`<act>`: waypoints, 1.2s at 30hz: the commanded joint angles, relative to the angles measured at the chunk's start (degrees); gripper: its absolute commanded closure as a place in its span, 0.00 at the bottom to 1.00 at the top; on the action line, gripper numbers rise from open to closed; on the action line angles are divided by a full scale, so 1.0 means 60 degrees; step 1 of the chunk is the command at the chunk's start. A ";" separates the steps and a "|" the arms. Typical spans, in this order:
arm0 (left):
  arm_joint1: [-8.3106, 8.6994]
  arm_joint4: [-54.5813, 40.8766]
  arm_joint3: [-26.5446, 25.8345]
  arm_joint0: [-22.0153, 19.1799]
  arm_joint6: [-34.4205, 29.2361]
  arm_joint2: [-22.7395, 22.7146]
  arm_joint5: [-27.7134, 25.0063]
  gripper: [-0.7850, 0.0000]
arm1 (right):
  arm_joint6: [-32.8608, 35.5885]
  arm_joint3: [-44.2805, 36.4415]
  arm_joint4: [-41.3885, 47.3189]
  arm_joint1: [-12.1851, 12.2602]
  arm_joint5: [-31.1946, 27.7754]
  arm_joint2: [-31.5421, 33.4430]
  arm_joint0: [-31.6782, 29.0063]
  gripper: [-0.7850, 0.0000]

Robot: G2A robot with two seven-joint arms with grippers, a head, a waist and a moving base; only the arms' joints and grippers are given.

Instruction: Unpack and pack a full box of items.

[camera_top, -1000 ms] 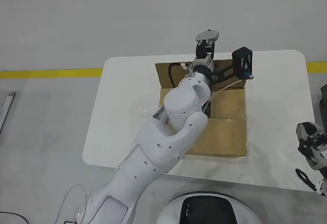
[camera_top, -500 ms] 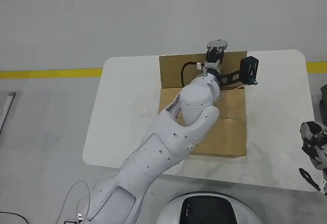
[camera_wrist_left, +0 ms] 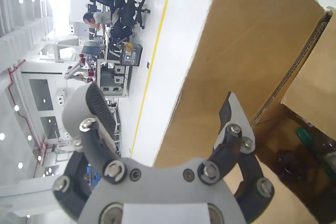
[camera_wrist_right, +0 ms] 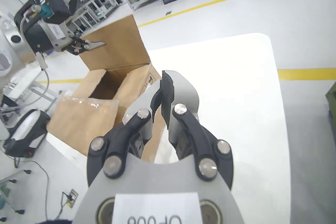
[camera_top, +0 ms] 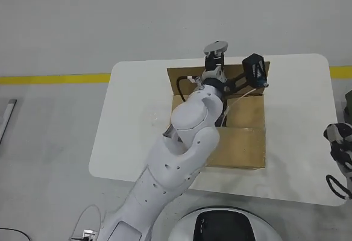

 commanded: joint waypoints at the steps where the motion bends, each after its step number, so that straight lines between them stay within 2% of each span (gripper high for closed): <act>1: 0.0093 -0.0118 -0.0959 0.0633 -0.0139 -0.0470 -0.0125 0.00 | 0.0324 0.0020 0.0919 0.0018 -0.0427 0.0045 0.0082 0.74; 3: 0.0169 -0.0362 -0.1793 0.1247 -0.0323 -0.0930 -0.0202 0.00 | 0.0814 0.0095 0.1635 0.0058 -0.0990 0.0094 0.0185 0.67; 7: 0.0301 -0.0747 -0.3381 0.2445 -0.0719 -0.1643 -0.0548 0.00 | 0.2687 0.0362 0.2387 0.0232 -0.2412 0.0134 0.0472 0.56; 9: 0.0315 -0.1564 -0.4035 0.3173 -0.0843 -0.2044 -0.0295 0.00 | 0.3384 0.0558 0.2843 0.0312 -0.2952 0.0052 0.0684 0.53; 10: 0.0335 -0.1725 -0.4397 0.3477 -0.0997 -0.2203 -0.0303 0.00 | 0.3675 0.0652 0.3036 0.0349 -0.3135 0.0015 0.0786 0.34; 11: 0.0375 -0.1612 -0.4755 0.3750 -0.1163 -0.2317 -0.0477 0.00 | 0.3947 0.0716 0.3115 0.0385 -0.3285 0.0008 0.0891 0.00; 16: 0.0551 -0.1284 -0.6081 0.5355 -0.1595 -0.3068 -0.0711 0.00 | 0.4024 0.0721 0.3072 0.0398 -0.3342 0.0032 0.0935 0.00; 22: 0.0704 -0.1012 -0.7077 0.6839 -0.1259 -0.3580 -0.0613 0.00 | 0.3860 0.0755 0.3044 0.0397 -0.3159 0.0062 0.0979 0.00; 26: 0.0724 -0.1055 -0.7077 0.7032 -0.1018 -0.3635 -0.0393 0.00 | 0.3591 0.1226 0.3369 0.0425 -0.2988 -0.0040 0.1311 0.00; 30: 0.0724 -0.1055 -0.7077 0.7032 -0.1018 -0.3635 -0.0393 0.00 | 0.3414 0.1958 0.4099 0.0477 -0.2681 -0.0317 0.2181 0.00; 33: 0.0724 -0.1055 -0.7077 0.7032 -0.1018 -0.3635 -0.0393 0.00 | 0.3964 0.2521 0.4548 0.0564 -0.2311 -0.0602 0.3008 0.00; 36: 0.0724 -0.1055 -0.7077 0.7032 -0.1018 -0.3635 -0.0393 0.00 | 0.5206 0.3039 0.4464 0.0706 -0.1683 -0.0867 0.3912 0.00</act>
